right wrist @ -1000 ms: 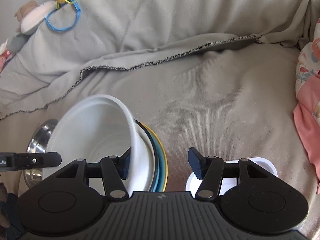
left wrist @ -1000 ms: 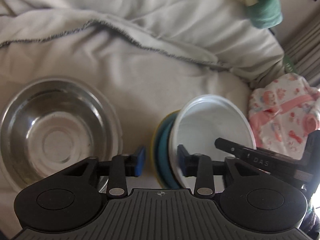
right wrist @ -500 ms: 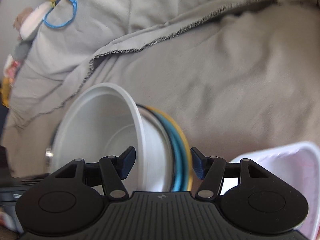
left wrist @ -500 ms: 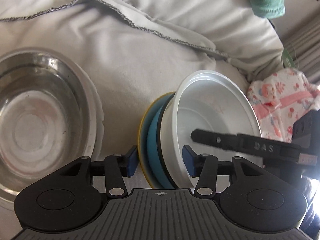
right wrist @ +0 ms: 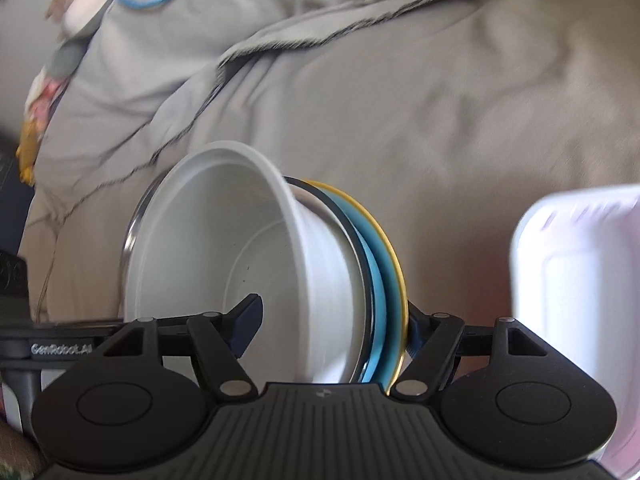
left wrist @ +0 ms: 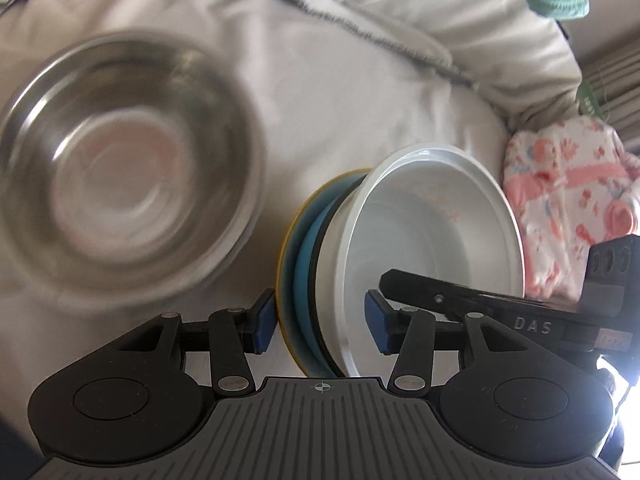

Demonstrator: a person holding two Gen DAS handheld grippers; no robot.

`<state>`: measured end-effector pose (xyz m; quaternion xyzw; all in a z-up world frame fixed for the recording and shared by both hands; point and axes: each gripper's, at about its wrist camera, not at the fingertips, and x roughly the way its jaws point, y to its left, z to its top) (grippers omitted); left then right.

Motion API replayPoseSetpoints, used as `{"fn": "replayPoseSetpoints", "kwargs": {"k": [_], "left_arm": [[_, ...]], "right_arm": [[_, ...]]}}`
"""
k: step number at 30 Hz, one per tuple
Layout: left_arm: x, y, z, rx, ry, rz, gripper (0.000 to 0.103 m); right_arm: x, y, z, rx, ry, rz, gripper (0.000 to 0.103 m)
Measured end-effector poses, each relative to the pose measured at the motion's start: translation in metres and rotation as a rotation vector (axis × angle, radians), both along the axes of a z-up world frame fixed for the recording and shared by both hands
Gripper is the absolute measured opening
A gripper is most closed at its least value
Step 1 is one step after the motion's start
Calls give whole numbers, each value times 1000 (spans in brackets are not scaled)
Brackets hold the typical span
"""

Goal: Organize plates and bowls
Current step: 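Grasp the rim of the white bowl stack with both grippers, then lift the bowl stack with both grippers and lower it onto the steel bowl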

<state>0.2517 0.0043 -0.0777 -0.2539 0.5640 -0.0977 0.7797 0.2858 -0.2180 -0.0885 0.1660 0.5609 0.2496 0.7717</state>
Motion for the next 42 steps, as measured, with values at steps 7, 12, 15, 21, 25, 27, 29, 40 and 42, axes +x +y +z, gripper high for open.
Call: {"fn": "replayPoseSetpoints", "kwargs": {"k": [7, 12, 15, 21, 25, 27, 29, 40, 42], "left_arm": [[-18, 7, 0, -49, -42, 0, 51], [-15, -6, 5, 47, -45, -52, 51], [-15, -7, 6, 60, -45, -68, 51], [-14, -10, 6, 87, -49, -68, 51], [-12, -14, 7, 113, -43, -62, 51], [-12, -14, 7, 112, -37, -51, 51], [-9, -15, 7, 123, -25, -49, 51], [-6, -15, 5, 106, -27, -37, 52], [-6, -13, 5, 88, -22, -38, 52]], "right_arm": [[-32, 16, 2, -152, -136, 67, 72], [-42, 28, 8, -306, -272, 81, 72], [-37, 22, 7, -271, -252, 64, 73], [-36, 21, -1, -261, -254, 20, 78], [-31, 10, -7, -143, -164, -6, 78], [-25, 4, -12, -46, -78, -6, 78], [-21, 0, -17, 21, -14, -14, 78], [-17, -3, -20, 75, 44, -11, 76], [-16, -3, -19, 49, 39, -16, 76]]}}
